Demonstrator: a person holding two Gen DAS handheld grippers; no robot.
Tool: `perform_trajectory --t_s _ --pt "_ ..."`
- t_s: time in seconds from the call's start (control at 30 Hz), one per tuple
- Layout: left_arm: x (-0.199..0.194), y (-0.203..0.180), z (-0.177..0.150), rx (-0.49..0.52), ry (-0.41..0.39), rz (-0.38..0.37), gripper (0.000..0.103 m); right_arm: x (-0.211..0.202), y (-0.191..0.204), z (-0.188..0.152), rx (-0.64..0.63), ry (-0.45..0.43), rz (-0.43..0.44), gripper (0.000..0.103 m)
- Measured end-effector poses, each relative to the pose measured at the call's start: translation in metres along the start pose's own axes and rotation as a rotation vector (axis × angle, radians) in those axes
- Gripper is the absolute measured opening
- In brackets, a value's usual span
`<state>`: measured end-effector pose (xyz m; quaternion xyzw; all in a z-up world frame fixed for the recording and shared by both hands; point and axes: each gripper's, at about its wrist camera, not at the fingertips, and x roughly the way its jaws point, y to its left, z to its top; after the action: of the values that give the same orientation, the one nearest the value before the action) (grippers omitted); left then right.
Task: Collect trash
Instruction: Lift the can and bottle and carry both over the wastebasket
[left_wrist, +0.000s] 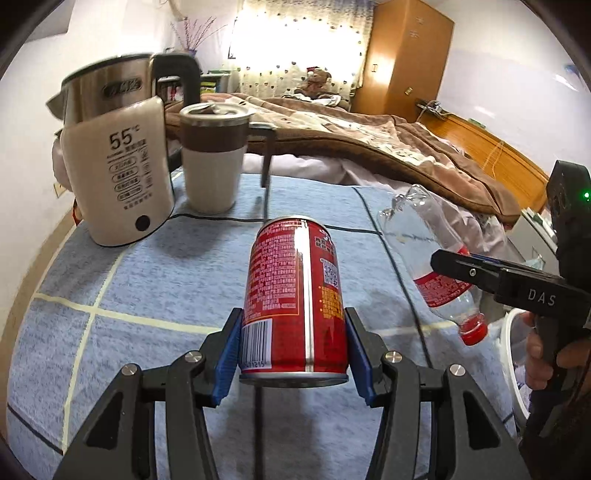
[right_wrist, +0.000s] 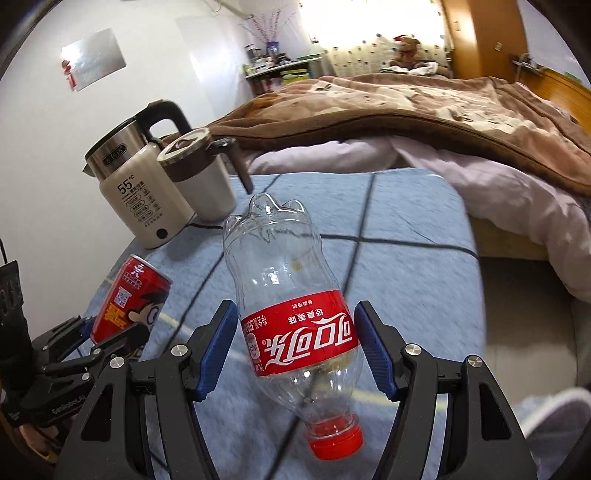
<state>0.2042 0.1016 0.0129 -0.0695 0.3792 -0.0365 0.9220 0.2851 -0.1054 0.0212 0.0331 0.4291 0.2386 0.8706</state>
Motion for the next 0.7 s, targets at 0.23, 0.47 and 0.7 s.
perform_trajectory --t_s 0.23,0.47,0.7 --pt "-0.012 -0.037 -0.007 0.048 -0.007 -0.067 0.054 -0.045 -0.022 -0.023 0.046 -0.037 -0.040 0.066" --pt "-0.024 -0.086 -0.018 0.118 -0.024 -0.139 0.054 -0.091 -0.048 -0.045 0.109 -0.084 -0.085 0.066" --pt "-0.031 -0.135 -0.027 0.178 -0.026 -0.226 0.054 -0.137 -0.080 -0.072 0.175 -0.115 -0.154 0.066"
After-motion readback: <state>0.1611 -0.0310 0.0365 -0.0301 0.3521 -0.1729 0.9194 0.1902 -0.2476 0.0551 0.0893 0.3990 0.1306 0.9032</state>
